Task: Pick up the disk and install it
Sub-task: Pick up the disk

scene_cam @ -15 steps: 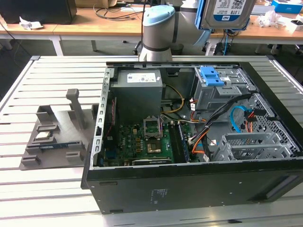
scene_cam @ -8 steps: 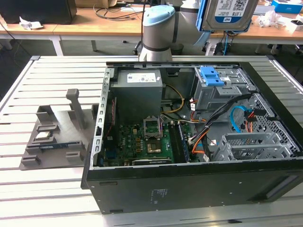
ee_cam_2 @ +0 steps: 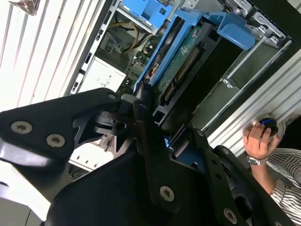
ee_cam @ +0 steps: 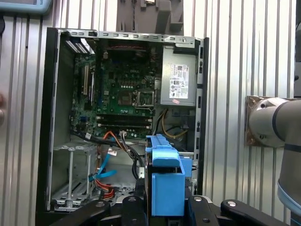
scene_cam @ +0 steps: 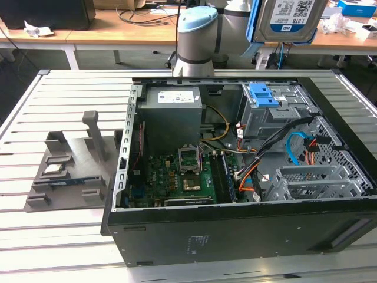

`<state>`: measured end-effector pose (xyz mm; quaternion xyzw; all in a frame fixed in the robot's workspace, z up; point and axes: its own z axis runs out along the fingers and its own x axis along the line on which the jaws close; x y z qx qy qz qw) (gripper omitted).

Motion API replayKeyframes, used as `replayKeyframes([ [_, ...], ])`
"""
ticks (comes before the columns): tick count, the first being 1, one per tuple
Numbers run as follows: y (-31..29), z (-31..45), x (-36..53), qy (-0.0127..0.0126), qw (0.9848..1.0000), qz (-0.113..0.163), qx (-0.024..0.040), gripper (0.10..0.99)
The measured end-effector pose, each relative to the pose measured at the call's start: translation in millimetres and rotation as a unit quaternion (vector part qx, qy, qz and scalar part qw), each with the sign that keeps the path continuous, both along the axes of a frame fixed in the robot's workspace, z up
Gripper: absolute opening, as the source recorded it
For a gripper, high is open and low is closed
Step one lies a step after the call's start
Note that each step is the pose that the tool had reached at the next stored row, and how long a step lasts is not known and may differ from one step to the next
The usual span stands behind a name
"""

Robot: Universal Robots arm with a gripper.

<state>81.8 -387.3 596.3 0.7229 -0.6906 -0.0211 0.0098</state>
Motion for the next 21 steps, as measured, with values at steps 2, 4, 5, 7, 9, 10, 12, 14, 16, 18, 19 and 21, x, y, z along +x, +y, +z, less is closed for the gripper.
replayKeyframes([
  [2, -2.7, 0.0, 0.0, 0.0, 1.0, 0.0, -0.0003, 0.369],
  [4, -5.0, 0.0, 0.0, 0.0, 1.0, 0.0, -0.0006, 0.369],
  [5, -6.3, 0.0, 0.0, 0.0, 1.0, 0.0, -0.0008, 0.369],
  [7, -9.6, 0.0, 0.0, 0.0, 1.0, 0.0, -0.0012, 0.369],
  [9, -12.9, 0.0, 0.0, 0.0, 1.0, 0.0, -0.0016, 0.369],
  [10, -13.8, -0.1, 0.0, 0.0, 1.0, 0.0, -0.0017, 0.369],
  [12, -17.4, -0.1, 0.0, 0.0, 1.0, 0.0, -0.0022, 0.369],
  [14, -20.0, -0.1, 0.0, 0.0, 1.0, 0.0, -0.0026, 0.369],
  [16, -22.5, -0.1, 0.0, 0.0, 1.0, 0.0, -0.003, 0.369],
  [18, -24.8, -0.1, 0.0, 0.0, 1.0, 0.0, -0.0033, 0.369],
  [19, -27.1, -0.1, 0.0, 0.0, 1.0, 0.0, -0.0037, 0.369],
  [21, -30.3, -0.1, 0.0, 0.0, 1.0, 0.0, -0.0041, 0.369],
])
